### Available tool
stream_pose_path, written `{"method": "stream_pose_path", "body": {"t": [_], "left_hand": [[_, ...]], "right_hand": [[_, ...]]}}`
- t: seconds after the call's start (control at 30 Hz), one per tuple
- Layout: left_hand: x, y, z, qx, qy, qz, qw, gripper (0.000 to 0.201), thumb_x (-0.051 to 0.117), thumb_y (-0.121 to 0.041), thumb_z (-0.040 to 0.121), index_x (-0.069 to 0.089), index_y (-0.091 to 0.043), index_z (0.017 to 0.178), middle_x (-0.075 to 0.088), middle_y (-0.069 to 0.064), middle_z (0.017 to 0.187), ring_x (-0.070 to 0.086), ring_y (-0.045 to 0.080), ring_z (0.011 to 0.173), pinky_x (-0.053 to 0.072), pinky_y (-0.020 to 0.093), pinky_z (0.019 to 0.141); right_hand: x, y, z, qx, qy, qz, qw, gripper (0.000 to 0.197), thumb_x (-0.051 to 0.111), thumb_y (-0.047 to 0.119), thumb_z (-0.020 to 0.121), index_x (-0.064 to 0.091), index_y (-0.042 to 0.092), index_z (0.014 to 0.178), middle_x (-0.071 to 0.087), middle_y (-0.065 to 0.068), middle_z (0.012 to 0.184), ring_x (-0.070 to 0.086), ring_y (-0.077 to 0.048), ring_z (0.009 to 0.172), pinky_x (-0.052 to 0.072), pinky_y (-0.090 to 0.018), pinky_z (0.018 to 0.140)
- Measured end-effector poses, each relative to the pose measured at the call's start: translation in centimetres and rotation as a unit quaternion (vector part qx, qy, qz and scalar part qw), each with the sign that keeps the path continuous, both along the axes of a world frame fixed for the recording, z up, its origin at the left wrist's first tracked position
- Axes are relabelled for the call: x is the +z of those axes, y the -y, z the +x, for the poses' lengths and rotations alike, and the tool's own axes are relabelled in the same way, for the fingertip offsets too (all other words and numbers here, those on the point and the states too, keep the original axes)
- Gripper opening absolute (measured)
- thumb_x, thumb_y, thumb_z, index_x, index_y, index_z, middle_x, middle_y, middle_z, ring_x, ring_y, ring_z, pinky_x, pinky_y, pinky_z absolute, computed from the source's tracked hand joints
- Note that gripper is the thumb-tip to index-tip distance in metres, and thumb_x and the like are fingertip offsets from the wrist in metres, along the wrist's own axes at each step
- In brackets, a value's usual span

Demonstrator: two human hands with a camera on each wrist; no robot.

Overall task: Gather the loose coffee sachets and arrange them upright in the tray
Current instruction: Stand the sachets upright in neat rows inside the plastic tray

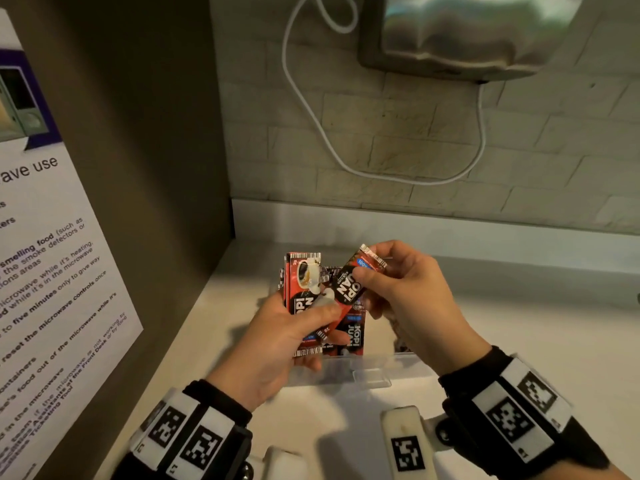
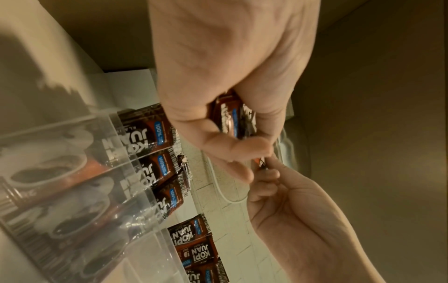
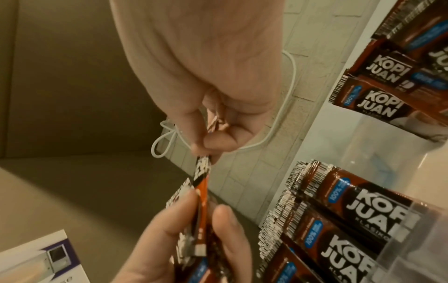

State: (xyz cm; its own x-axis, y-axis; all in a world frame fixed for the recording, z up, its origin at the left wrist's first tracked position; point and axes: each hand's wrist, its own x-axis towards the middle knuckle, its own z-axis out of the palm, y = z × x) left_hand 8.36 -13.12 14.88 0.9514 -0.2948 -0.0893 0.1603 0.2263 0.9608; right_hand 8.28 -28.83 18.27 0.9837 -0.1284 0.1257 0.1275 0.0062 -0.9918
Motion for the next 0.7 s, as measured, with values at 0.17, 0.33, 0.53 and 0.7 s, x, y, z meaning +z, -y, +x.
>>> {"method": "stream_pose_path", "body": {"t": [0.17,0.33,0.53,0.7], "left_hand": [[-0.1,0.1,0.1,0.028,-0.007,-0.004,1.000,0.038,0.073,-0.028,0.070,0.064,-0.015,0.105,0.074,0.005,0.084,0.069,0.018,0.067,0.042,0.023,0.039],[-0.3,-0.3,0.3,0.061,-0.039,-0.019,0.997,0.018,0.064,-0.029,0.088,0.061,-0.013,0.098,0.067,0.001,0.071,0.067,0.018,0.064,0.041,0.023,0.040],[-0.4,-0.7,0.6,0.078,-0.047,-0.019,0.996,0.019,0.063,-0.029,0.089,0.062,-0.016,0.103,0.066,0.000,0.072,0.068,0.018,0.066,0.043,0.025,0.041],[-0.5,-1.0,0.5,0.082,-0.050,-0.011,0.995,0.019,0.063,-0.029,0.090,0.063,-0.014,0.100,0.066,0.003,0.075,0.067,0.017,0.065,0.043,0.024,0.041]], "right_hand": [[1.5,0.5,0.4,-0.010,-0.001,0.053,0.999,0.013,0.052,0.001,0.094,0.056,0.006,0.083,0.064,-0.010,0.066,0.056,-0.013,0.042,0.045,-0.021,0.038],[3.8,4.1,3.7,-0.169,0.032,-0.087,0.981,0.024,0.051,-0.001,0.094,0.058,0.014,0.077,0.066,-0.011,0.078,0.062,-0.018,0.053,0.057,-0.032,0.057],[1.4,5.6,8.5,-0.150,-0.080,-0.329,0.929,0.028,0.059,0.000,0.085,0.059,0.022,0.066,0.067,-0.008,0.081,0.067,-0.026,0.071,0.061,-0.037,0.065],[-0.6,4.7,9.7,-0.067,-0.155,-0.368,0.914,0.014,0.054,0.002,0.089,0.060,0.015,0.086,0.063,-0.007,0.086,0.058,-0.014,0.061,0.049,-0.015,0.043]]}}
